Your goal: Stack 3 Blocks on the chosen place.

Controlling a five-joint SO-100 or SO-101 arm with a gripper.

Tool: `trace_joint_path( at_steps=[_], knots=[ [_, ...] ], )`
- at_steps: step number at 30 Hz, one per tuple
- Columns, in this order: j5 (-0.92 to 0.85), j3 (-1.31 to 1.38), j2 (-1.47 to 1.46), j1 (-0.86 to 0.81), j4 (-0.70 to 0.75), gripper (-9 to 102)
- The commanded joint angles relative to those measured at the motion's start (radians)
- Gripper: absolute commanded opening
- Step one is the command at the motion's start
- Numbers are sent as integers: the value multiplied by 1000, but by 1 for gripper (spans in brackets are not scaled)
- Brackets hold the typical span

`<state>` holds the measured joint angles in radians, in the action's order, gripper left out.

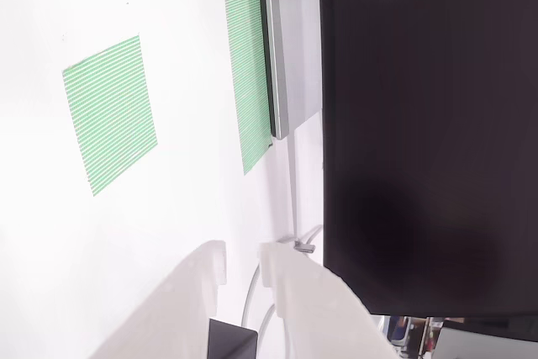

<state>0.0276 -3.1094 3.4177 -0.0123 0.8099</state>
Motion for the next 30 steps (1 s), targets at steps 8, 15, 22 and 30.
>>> trace_joint_path(
  at_steps=[8,15,22,30],
  knots=[
    [-5,-38,18,12,6,0],
    [-5,-38,18,12,6,0],
    [-6,-38,18,17,6,0],
    [-21,-37,-58,21,-78,0]
  ],
)
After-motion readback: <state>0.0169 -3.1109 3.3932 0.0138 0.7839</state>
